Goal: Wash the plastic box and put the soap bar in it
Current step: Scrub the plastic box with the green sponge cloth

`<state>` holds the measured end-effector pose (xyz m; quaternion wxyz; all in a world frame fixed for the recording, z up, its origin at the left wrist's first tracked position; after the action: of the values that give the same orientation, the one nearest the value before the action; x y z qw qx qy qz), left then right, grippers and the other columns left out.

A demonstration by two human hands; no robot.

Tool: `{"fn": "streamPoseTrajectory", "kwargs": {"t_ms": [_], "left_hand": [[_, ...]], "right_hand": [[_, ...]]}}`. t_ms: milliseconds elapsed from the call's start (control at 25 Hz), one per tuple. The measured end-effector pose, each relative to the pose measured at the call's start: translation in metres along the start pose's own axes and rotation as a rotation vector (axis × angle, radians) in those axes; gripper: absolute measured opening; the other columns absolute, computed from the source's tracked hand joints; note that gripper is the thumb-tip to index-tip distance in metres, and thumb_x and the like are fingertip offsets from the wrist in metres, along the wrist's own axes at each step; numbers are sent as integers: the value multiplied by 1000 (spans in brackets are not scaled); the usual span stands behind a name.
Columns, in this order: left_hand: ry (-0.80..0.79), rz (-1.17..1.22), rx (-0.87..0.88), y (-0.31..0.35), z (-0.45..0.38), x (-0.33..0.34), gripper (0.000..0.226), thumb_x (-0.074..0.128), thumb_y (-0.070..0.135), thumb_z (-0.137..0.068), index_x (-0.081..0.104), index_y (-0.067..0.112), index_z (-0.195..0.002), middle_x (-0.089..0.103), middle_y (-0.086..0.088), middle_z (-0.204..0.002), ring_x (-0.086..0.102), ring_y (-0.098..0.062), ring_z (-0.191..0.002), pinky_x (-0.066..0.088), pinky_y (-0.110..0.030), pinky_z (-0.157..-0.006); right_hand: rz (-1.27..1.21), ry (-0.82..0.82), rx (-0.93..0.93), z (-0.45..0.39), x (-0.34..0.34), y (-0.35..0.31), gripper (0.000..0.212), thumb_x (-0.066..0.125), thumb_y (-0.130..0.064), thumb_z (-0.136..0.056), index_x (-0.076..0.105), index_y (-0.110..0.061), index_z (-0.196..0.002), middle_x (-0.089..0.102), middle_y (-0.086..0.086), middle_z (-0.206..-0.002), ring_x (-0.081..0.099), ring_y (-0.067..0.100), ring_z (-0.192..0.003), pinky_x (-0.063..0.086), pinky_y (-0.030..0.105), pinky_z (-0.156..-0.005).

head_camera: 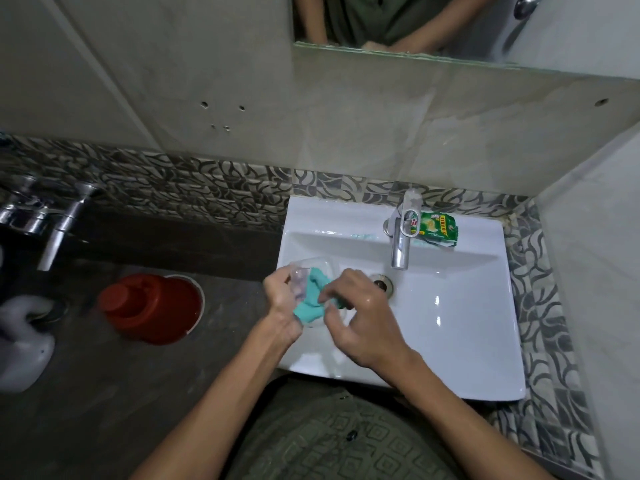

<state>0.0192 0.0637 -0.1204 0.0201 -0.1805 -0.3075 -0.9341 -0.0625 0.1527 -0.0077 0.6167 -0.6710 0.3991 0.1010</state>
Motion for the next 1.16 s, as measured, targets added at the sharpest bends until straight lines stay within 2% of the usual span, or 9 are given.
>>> {"fn": "streamPoseTrajectory", "kwargs": {"t_ms": [120, 240, 440, 560, 680, 840, 960, 1040, 1160], "left_hand": [[-88, -148, -65, -15, 3, 5, 25, 44, 24, -87, 48, 15, -63, 35, 0, -51, 27, -14, -38, 19, -18, -37], [-222, 40, -121, -8, -5, 17, 44, 36, 25, -90, 42, 22, -47, 29, 7, -41, 22, -8, -27, 16, -12, -30], [-224, 78, -70, -3, -22, 13, 34, 48, 53, -88, 51, 20, -79, 37, -1, -77, 28, -18, -63, 12, -35, -57], [-203, -63, -123, -24, -15, 14, 35, 52, 55, -80, 52, 20, -78, 34, -5, -74, 25, -20, -59, 6, -36, -60], [-170, -26, -137, -22, -12, 21, 26, 54, 45, -80, 51, 21, -72, 35, -3, -70, 30, -19, -57, 12, -30, -55], [-281, 211, -31, -3, -11, 30, 39, 57, 34, -70, 79, 2, -74, 73, -17, -71, 72, -30, -58, 57, -28, -53], [-313, 168, -39, -13, -10, 28, 44, 57, 35, -69, 79, 1, -86, 72, -16, -70, 69, -27, -53, 55, -26, -47], [-303, 128, -62, -20, -10, 27, 40, 58, 35, -73, 77, 3, -87, 67, -13, -65, 64, -24, -47, 51, -24, -44], [-287, 200, -55, -12, -15, 27, 44, 49, 35, -84, 79, 6, -73, 70, -14, -71, 68, -28, -57, 57, -31, -57]], "right_hand": [[-157, 202, 225, -22, -18, 24, 11, 54, -6, -80, 62, -13, -84, 58, -4, -79, 48, 9, -64, 41, 28, -57], [-229, 241, 355, -27, -19, 37, 16, 50, -10, -80, 58, -20, -89, 54, -8, -71, 40, 7, -53, 35, 30, -52], [-167, 144, 245, 4, -18, 30, 20, 54, -5, -82, 61, -20, -94, 55, -21, -82, 48, 1, -65, 34, 11, -60], [-151, 223, 294, -25, -28, 41, 19, 54, -3, -87, 68, -12, -97, 59, -1, -94, 52, 7, -74, 37, 15, -66], [-165, 203, 367, -35, -27, 51, 23, 57, -3, -94, 75, -11, -106, 55, 5, -94, 53, 14, -78, 40, 19, -71], [-293, 209, 389, -5, -20, 48, 26, 68, -1, -90, 80, -14, -109, 52, -1, -83, 55, 1, -72, 41, 9, -67], [-364, 296, 480, -2, -20, 55, 7, 75, -14, -87, 80, -17, -91, 65, -3, -86, 64, 6, -73, 49, 17, -65], [-359, 307, 571, -9, -22, 64, 11, 76, -22, -87, 71, -14, -82, 67, -6, -79, 67, 14, -72, 56, 33, -68], [-493, 201, 667, -9, -14, 73, 15, 77, -19, -80, 67, -10, -74, 67, -4, -68, 66, 18, -65, 59, 48, -73]]}}
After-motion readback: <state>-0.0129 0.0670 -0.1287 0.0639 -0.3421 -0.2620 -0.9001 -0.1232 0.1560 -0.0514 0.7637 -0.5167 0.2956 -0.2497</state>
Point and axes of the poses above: each hand's wrist, its own z-axis away from the middle knuckle, its own x-axis out of the palm, y = z × x, the point moved 8 cm from there along -z, towards the middle knuckle
